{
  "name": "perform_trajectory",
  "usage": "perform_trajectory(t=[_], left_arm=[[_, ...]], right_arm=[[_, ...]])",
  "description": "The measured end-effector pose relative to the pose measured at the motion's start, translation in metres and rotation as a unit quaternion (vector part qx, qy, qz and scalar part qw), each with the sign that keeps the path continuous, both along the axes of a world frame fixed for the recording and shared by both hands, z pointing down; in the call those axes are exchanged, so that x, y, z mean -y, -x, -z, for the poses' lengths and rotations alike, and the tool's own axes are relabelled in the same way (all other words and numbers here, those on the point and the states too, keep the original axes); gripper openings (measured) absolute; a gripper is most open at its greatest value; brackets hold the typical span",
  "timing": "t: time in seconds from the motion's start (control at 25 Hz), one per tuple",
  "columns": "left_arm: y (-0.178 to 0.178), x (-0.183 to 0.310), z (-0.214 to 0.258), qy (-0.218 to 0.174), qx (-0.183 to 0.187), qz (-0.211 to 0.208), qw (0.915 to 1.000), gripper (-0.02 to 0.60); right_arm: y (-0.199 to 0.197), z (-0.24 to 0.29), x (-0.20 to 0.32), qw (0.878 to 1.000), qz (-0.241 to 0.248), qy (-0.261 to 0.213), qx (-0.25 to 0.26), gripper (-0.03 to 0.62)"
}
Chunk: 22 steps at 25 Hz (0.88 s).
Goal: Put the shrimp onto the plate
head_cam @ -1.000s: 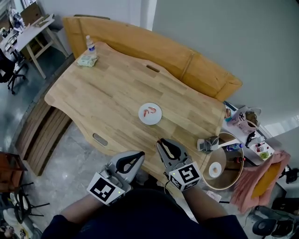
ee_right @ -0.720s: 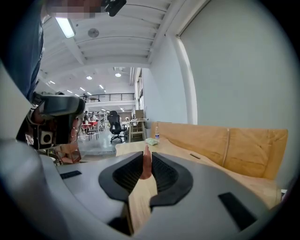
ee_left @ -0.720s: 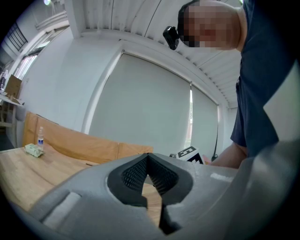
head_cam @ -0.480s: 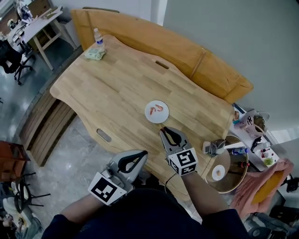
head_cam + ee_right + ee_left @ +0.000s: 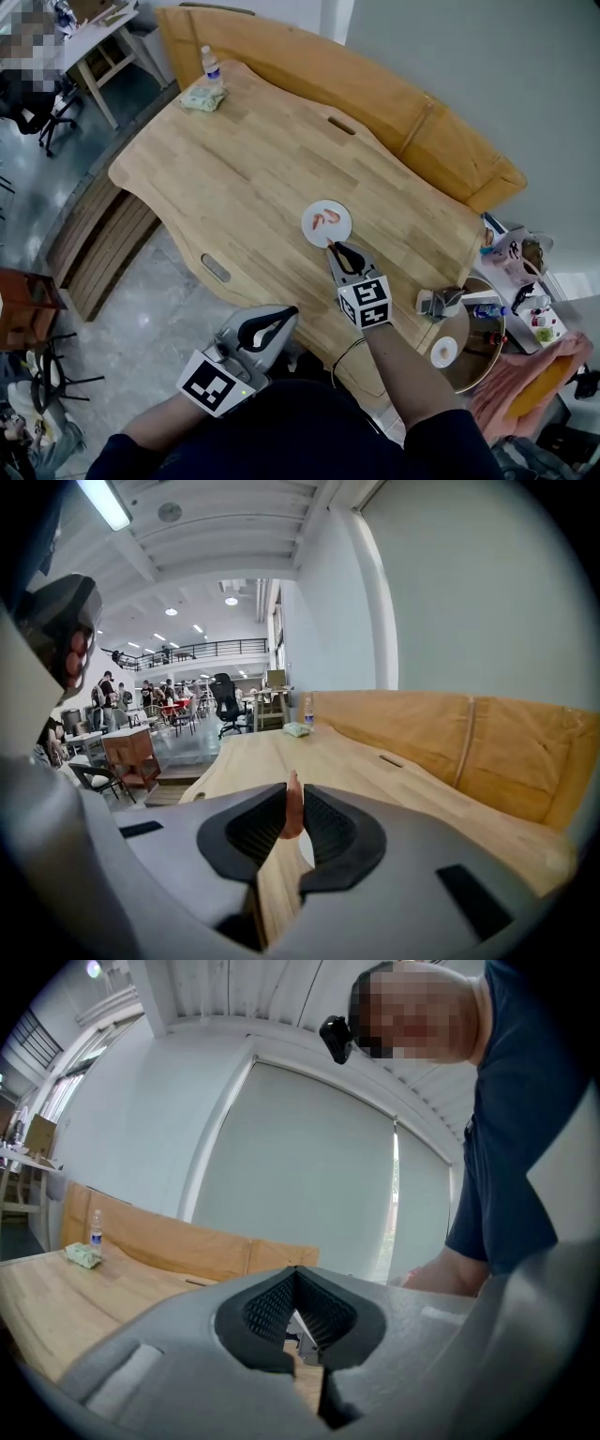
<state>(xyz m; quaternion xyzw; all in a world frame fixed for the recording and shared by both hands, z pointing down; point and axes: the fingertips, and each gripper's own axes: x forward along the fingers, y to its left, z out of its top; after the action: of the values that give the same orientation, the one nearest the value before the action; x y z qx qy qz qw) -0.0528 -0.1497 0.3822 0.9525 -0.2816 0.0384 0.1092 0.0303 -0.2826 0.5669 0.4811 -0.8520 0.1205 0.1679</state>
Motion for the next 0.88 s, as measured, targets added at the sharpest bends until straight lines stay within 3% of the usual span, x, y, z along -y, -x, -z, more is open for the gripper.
perform_trajectory(t=[0.4,0.88], left_arm=[[-0.008,0.017,-0.005,0.010,0.004,-0.001,0.9999,0.003],[-0.013,0.033,-0.008,0.016,0.019,-0.002,0.9997,0.003]], right_arm=[[-0.005,-0.052,0.044,0.999,0.005,0.039,-0.032,0.064],[-0.018,-0.133,0.081,0.989,-0.002,0.122,-0.085,0.064]])
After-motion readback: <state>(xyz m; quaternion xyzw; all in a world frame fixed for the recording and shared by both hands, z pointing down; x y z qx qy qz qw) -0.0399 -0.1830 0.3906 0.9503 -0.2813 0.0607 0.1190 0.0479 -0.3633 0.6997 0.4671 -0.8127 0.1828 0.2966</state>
